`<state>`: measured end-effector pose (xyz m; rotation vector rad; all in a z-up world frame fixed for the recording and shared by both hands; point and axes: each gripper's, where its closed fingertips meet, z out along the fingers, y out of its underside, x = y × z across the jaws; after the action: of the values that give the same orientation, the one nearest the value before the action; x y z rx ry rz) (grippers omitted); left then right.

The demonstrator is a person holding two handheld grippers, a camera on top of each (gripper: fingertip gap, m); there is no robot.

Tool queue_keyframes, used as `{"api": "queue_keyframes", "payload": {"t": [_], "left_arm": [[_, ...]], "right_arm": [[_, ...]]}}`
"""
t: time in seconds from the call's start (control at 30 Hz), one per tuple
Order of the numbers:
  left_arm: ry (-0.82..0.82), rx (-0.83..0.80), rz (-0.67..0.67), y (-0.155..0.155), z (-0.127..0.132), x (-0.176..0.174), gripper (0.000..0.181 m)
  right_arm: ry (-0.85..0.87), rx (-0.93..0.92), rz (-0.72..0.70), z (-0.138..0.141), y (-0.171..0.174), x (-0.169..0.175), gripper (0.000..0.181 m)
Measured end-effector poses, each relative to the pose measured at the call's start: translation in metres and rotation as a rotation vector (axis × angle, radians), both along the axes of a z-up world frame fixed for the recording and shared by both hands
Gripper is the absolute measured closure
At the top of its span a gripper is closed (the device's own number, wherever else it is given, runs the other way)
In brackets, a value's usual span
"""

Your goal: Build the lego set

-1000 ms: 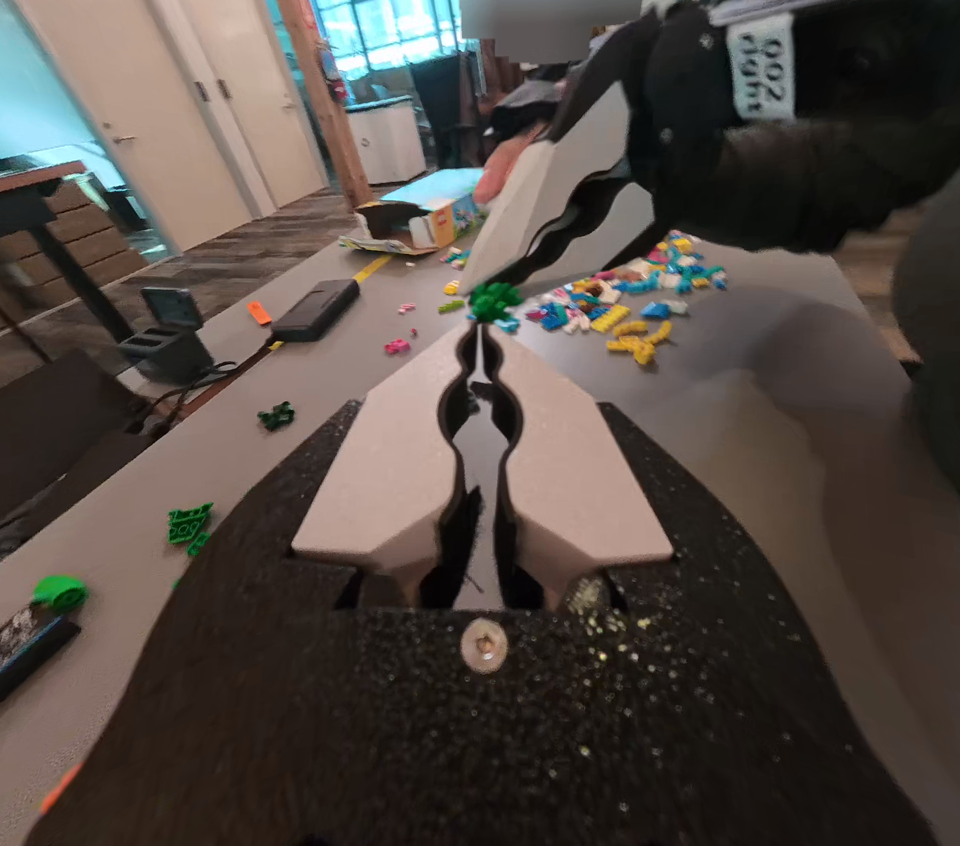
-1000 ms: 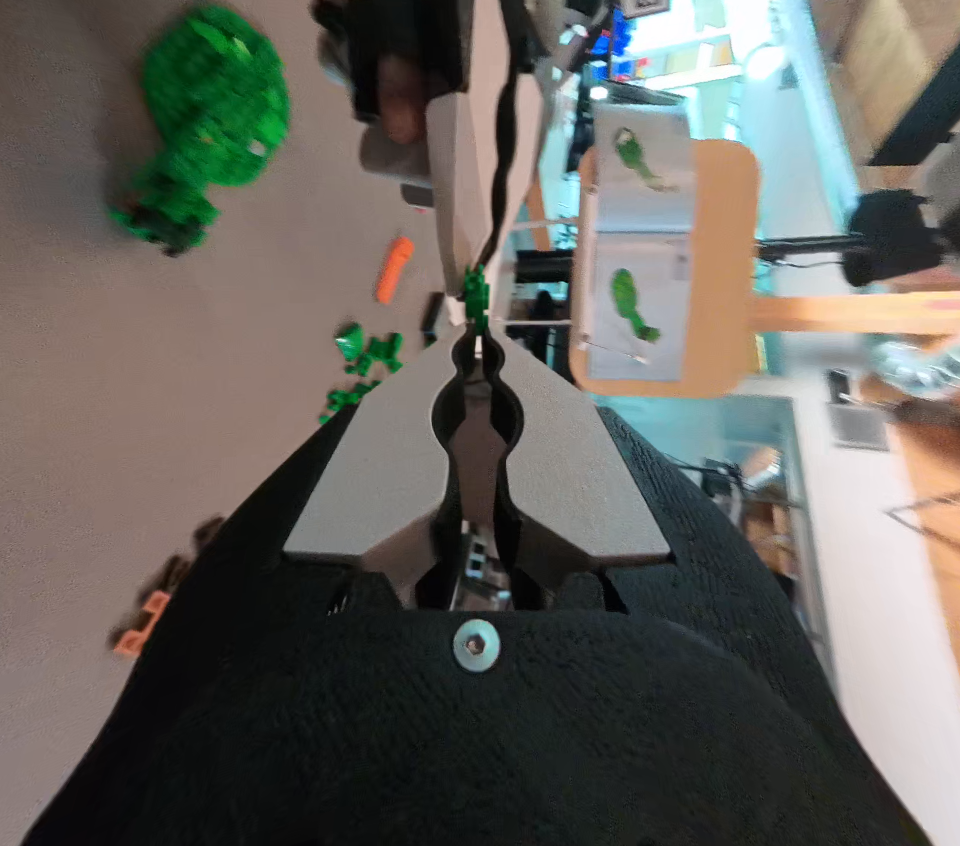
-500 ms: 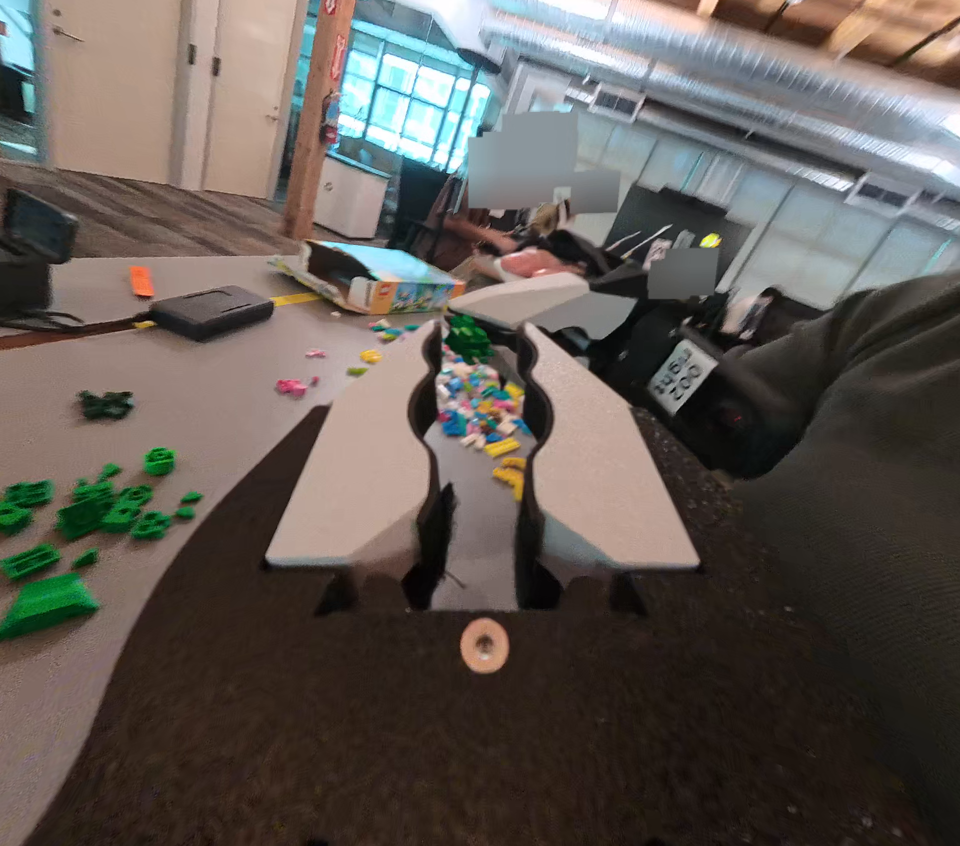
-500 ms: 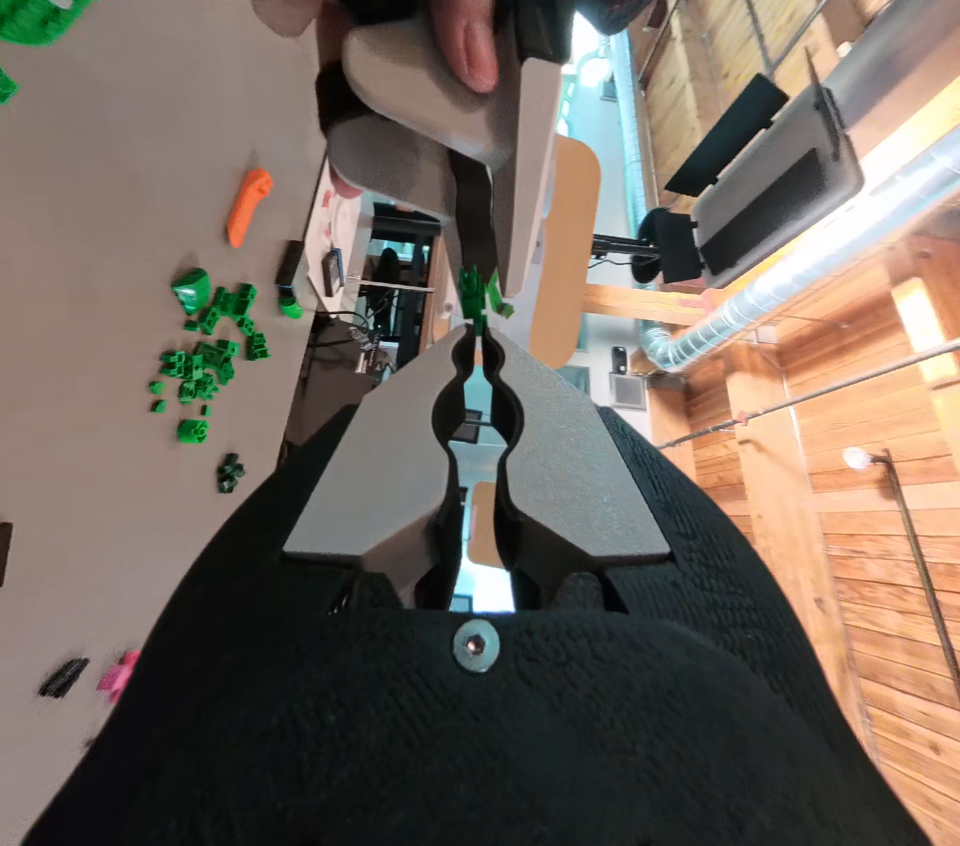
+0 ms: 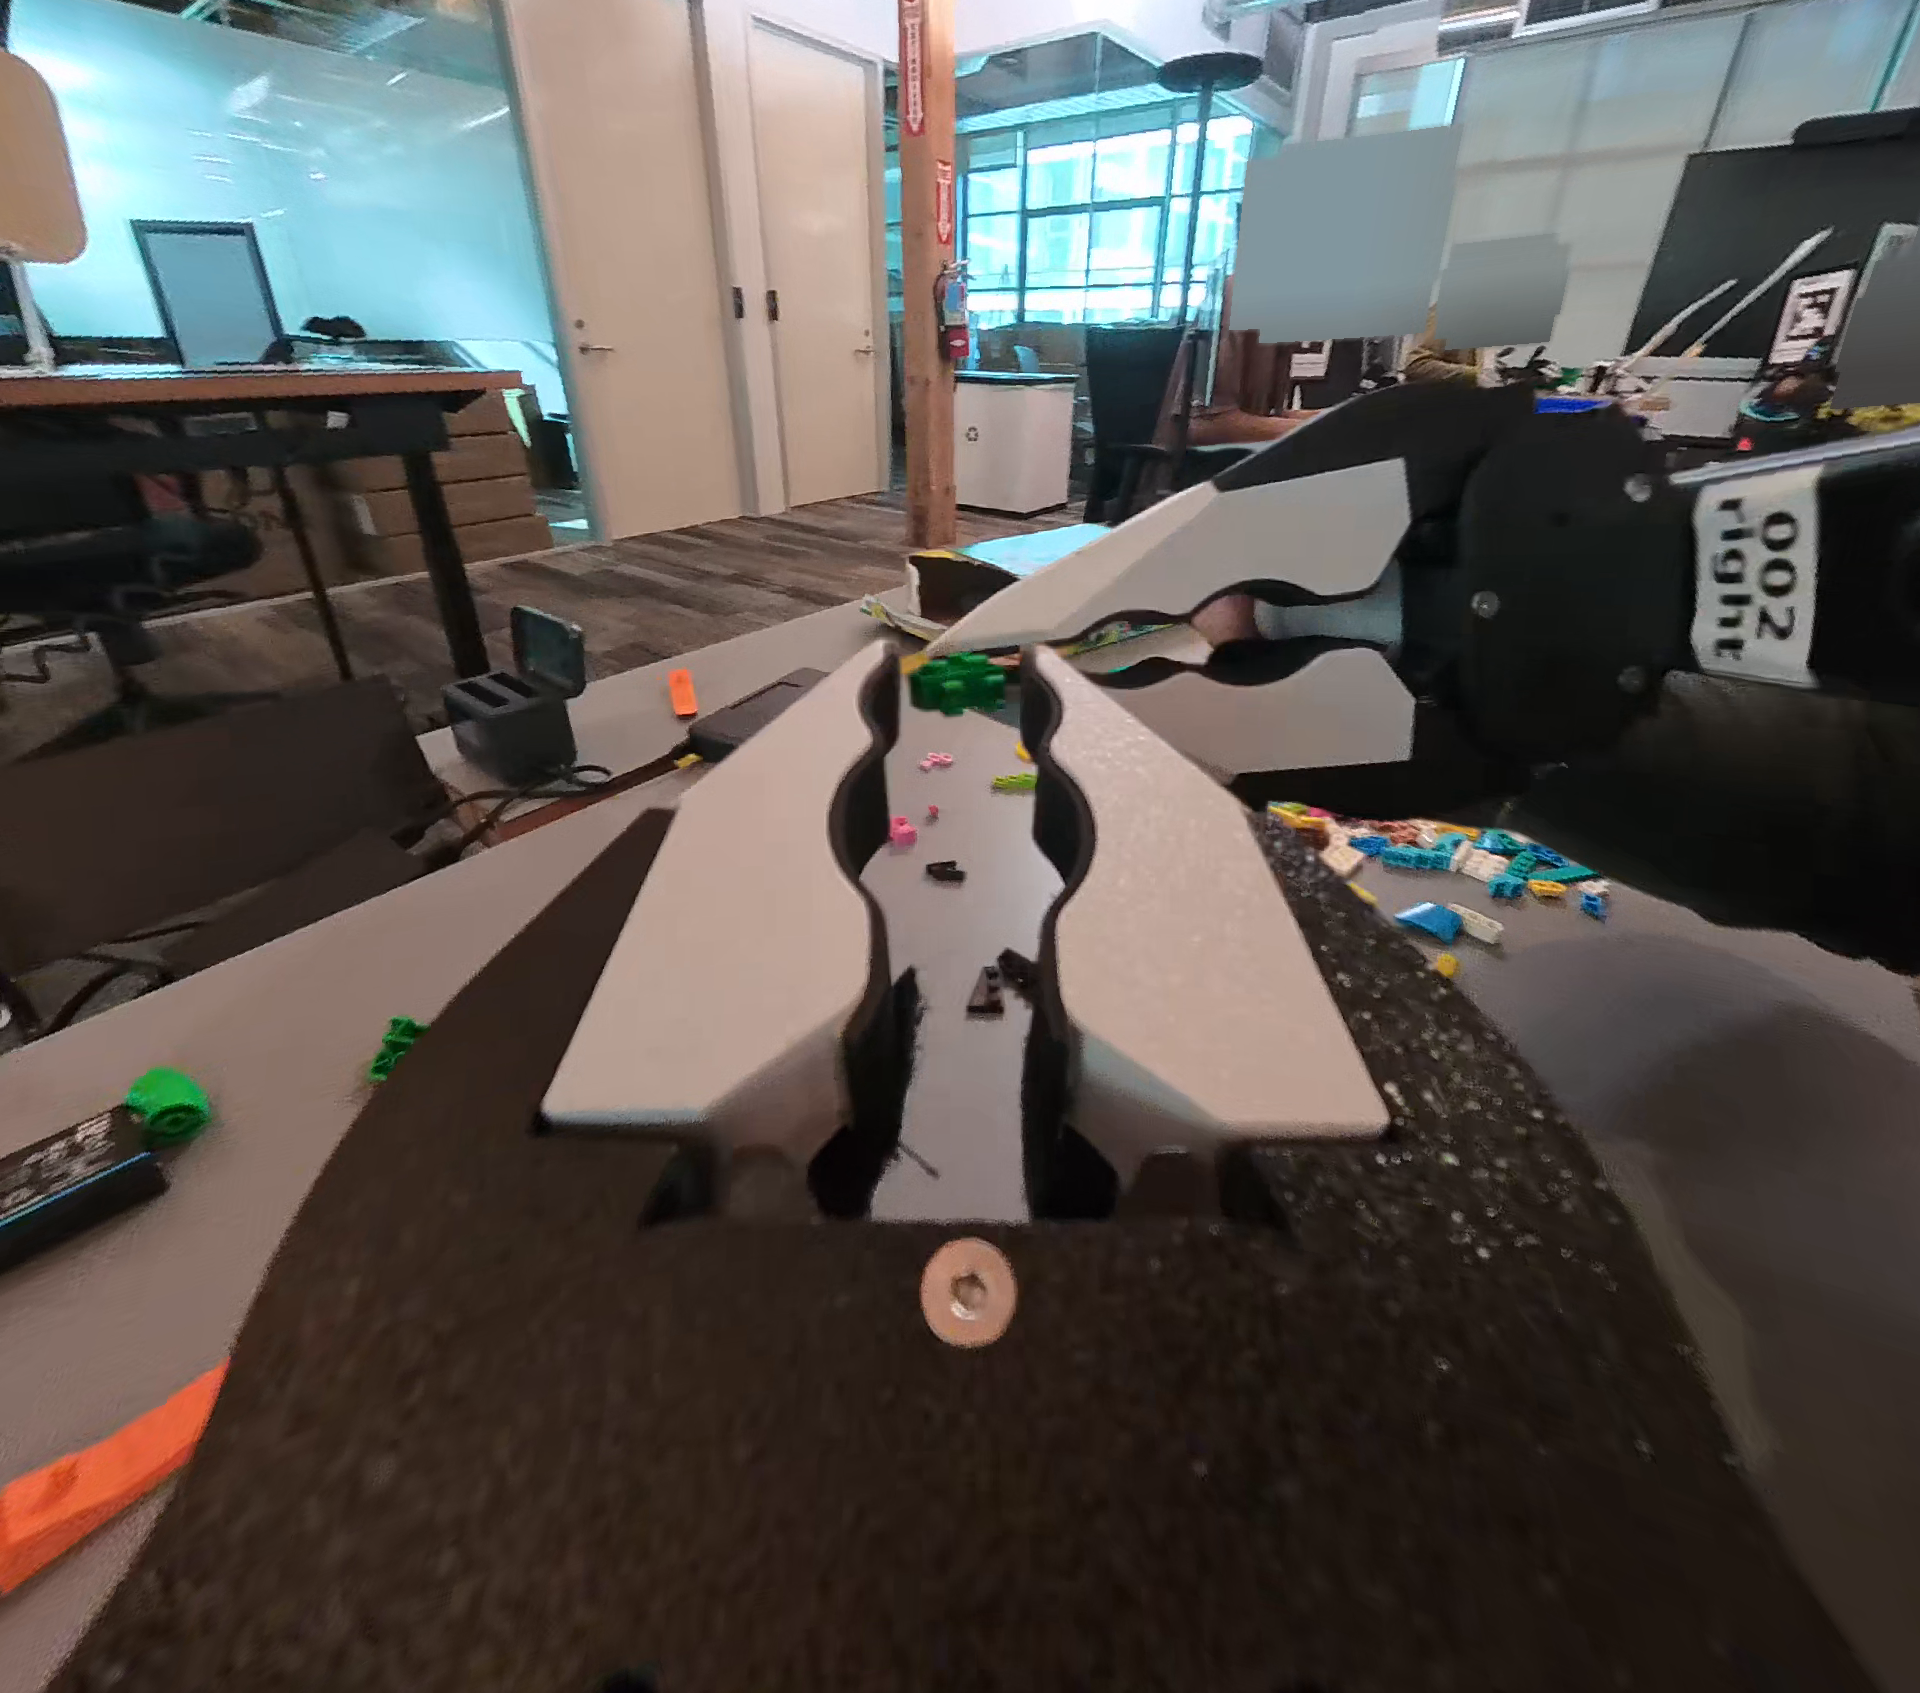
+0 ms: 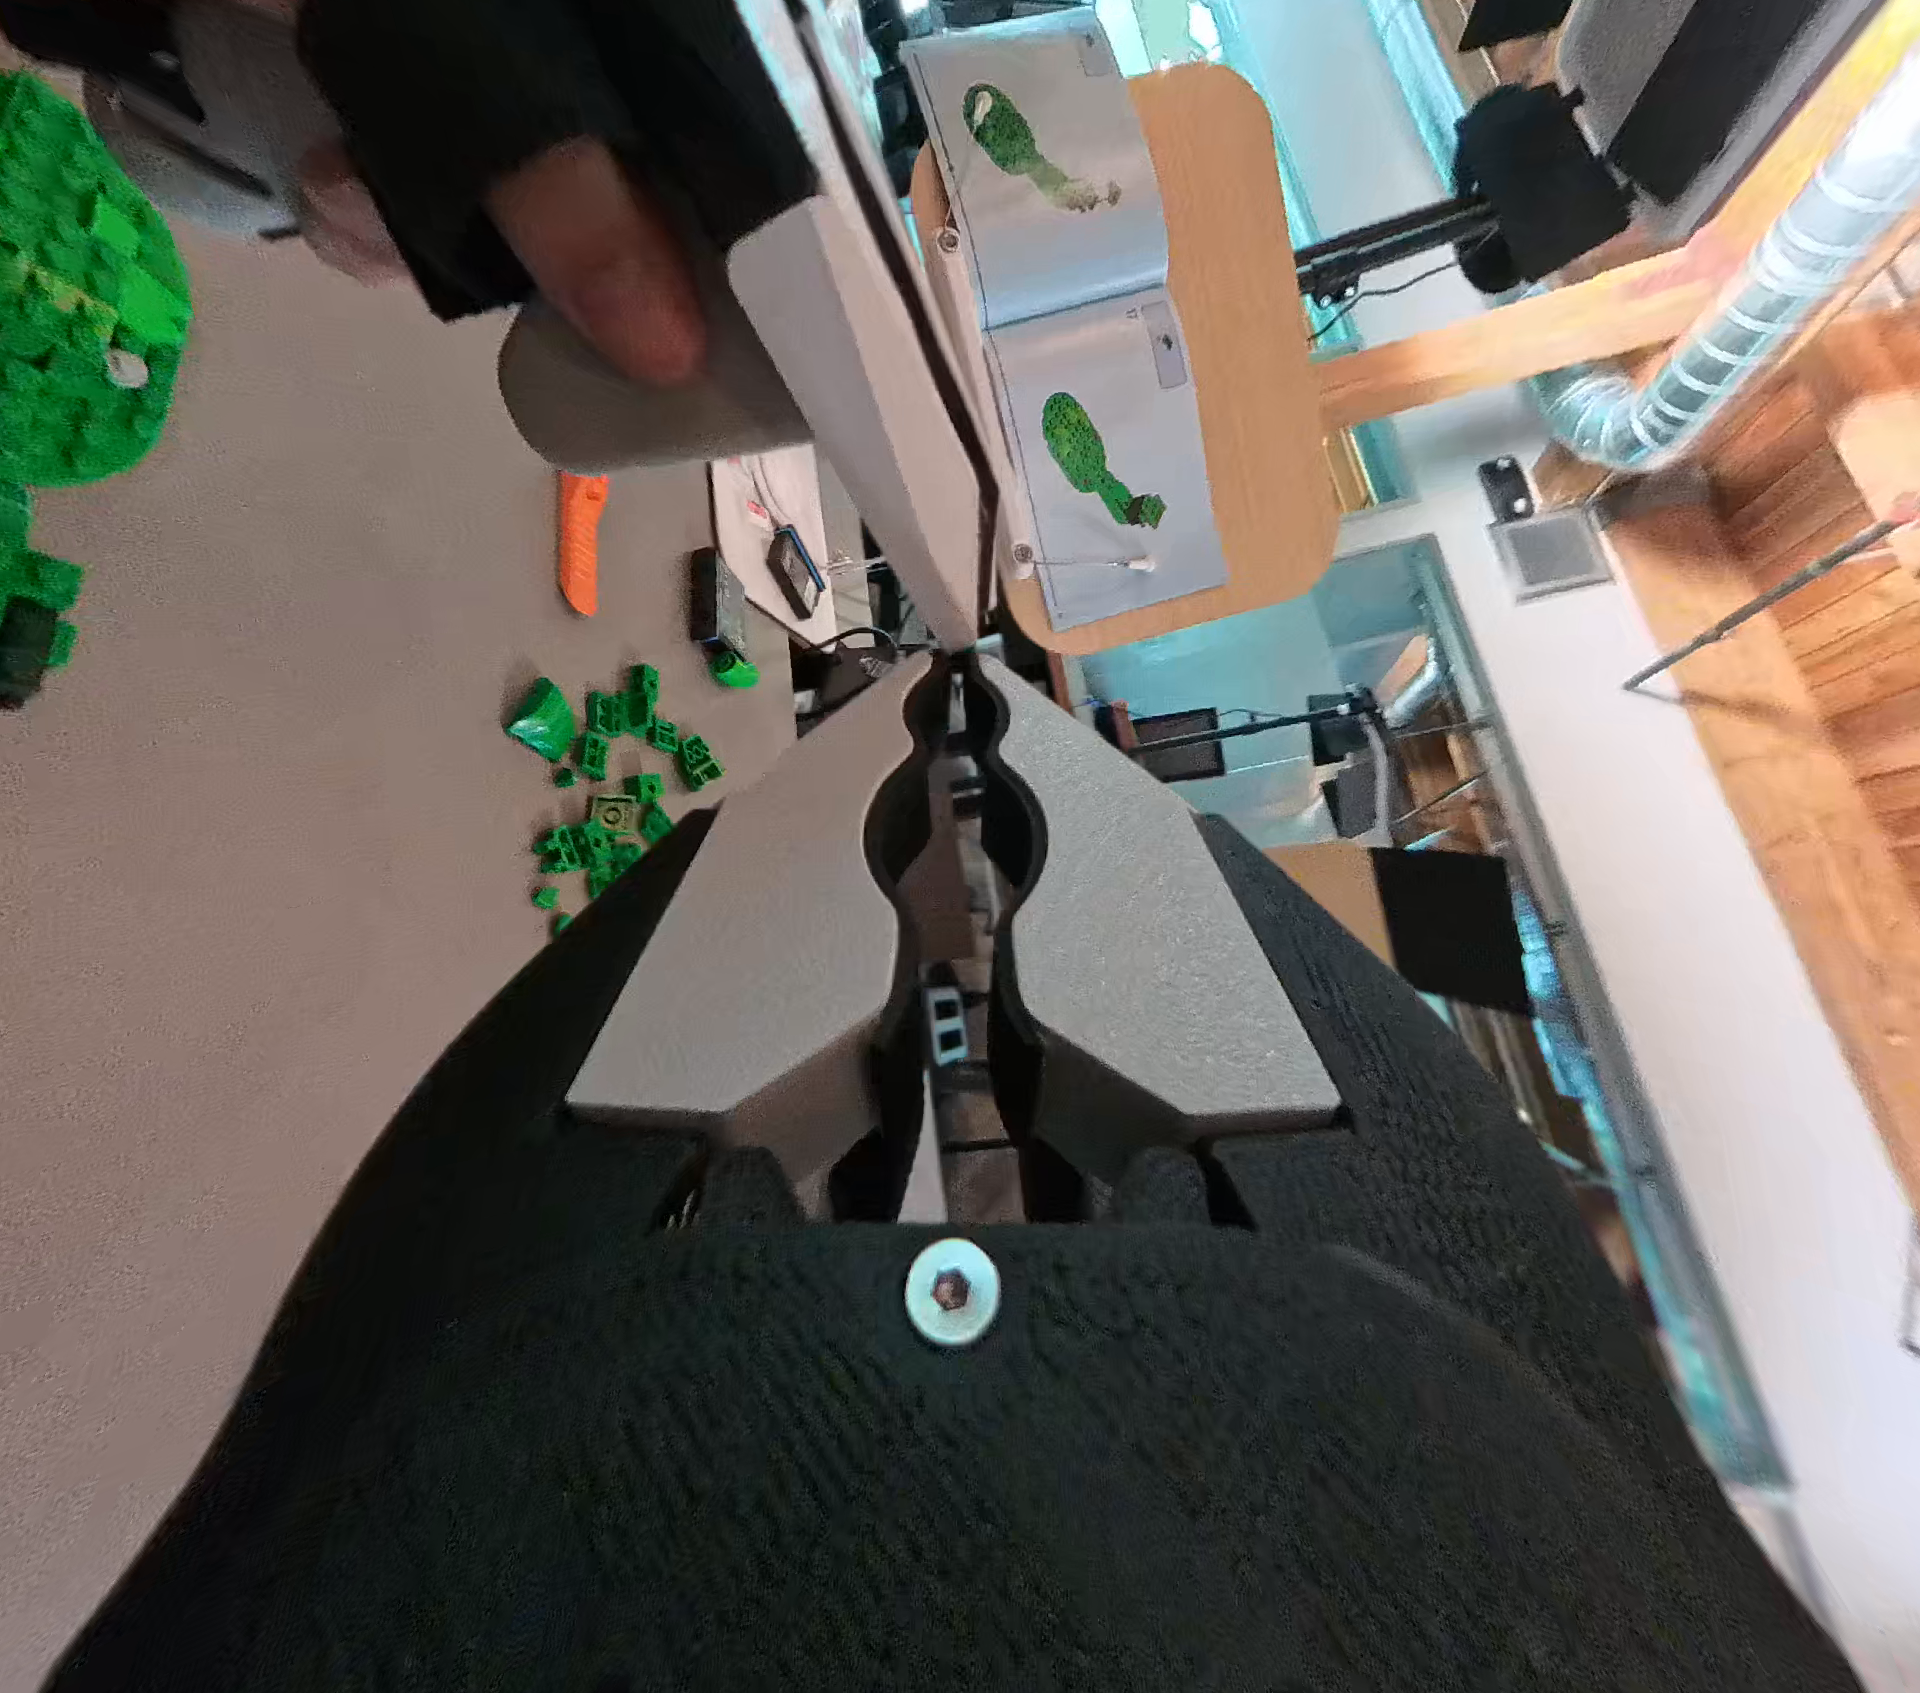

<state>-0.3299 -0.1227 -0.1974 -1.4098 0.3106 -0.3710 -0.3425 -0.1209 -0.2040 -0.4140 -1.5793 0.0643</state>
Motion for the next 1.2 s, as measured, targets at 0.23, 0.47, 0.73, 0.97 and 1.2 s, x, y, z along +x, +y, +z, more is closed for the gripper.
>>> {"api": "queue_keyframes", "payload": {"t": [0.23, 0.47, 0.73, 0.97, 1.2], "left_arm": [[0.01, -0.044, 0.0, 0.001, -0.004, -0.003, 0.166], [-0.02, -0.032, -0.011, 0.0, 0.002, -0.006, 0.159], [0.052, -0.031, 0.017, 0.001, 0.0, -0.006, 0.167], [0.058, -0.052, -0.024, -0.001, -0.002, -0.004, 0.168], [0.071, -0.066, -0.023, -0.001, -0.005, -0.009, 0.181]], "right_arm": [[0.015, -0.11, -0.018, -0.002, 0.003, 0.0, 0.181], [0.051, -0.148, -0.006, 0.007, 0.002, -0.002, 0.181], [0.038, -0.144, 0.001, 0.007, 0.001, -0.002, 0.181], [-0.077, -0.683, 0.176, 0.0, -0.005, 0.001, 0.18], [-0.085, -1.008, 0.292, 0.003, -0.007, 0.005, 0.181]]}}
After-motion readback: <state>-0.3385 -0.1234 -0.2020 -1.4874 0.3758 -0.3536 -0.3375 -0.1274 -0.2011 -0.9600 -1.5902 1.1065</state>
